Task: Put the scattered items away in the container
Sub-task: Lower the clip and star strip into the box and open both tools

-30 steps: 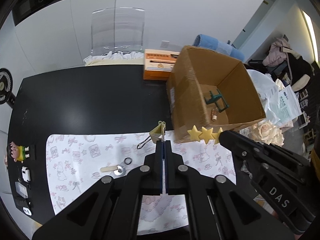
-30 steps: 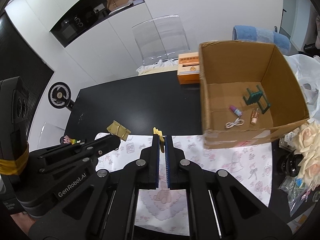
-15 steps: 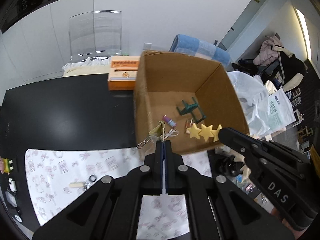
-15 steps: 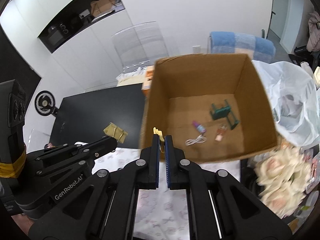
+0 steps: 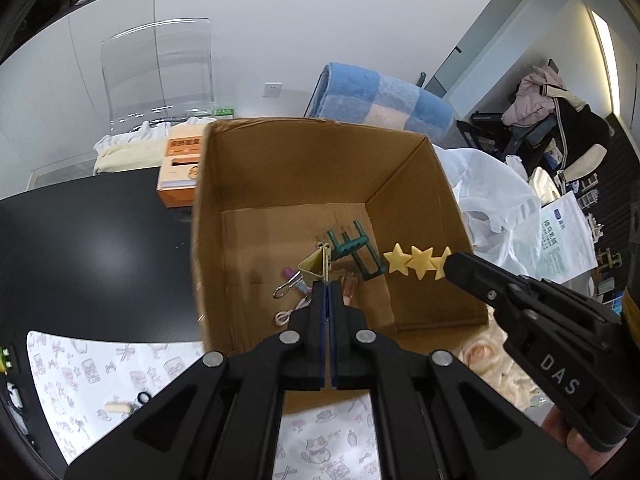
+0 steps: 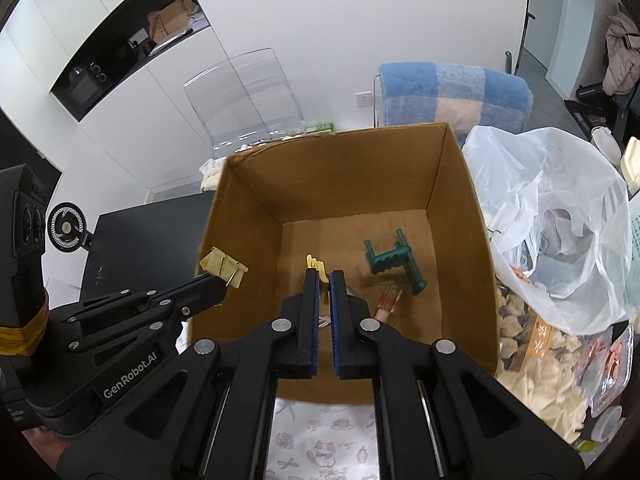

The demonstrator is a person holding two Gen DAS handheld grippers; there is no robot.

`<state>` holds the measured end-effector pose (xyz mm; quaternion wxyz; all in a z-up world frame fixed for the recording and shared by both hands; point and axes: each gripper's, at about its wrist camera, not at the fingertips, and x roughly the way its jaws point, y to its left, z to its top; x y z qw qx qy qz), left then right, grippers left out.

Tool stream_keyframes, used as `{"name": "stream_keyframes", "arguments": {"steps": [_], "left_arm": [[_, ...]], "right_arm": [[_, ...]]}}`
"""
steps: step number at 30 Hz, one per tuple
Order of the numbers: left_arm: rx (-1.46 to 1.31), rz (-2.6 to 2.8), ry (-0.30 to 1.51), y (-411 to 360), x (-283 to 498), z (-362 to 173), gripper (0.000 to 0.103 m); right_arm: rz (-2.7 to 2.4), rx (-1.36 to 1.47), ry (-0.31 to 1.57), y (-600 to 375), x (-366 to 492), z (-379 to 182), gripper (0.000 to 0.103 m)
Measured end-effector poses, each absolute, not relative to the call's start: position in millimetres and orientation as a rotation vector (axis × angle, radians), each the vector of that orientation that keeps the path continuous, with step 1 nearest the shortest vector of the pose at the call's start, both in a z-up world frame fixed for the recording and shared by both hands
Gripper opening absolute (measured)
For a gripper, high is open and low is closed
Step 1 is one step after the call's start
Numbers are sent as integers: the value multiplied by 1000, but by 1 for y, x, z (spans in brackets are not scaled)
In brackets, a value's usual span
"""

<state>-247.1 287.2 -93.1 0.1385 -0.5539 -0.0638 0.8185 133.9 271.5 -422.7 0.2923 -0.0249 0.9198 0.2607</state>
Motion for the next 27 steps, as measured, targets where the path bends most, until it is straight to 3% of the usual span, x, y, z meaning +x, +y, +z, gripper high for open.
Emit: {"name": "stream_keyframes", "arguments": {"steps": [12, 24, 25, 26, 27], "left_arm": [[-1641, 2355, -161, 306, -278, -110, 1], [-1646, 2353, -137, 308, -273, -108, 3], [-1647, 2356, -130, 309, -273, -107, 10], [-1645, 2358, -126, 309, -271, -106, 18], [-1640, 2356, -125, 308, -270, -105, 43]], "right_arm": [[574, -72, 2476, 253, 125, -462, 5], [339, -111, 2468, 239, 123, -455, 9], [331, -113, 2468, 238, 123, -453, 11], [320, -112, 2465, 237, 124, -450, 25], [308, -111, 2460, 236, 125, -448, 36]]}}
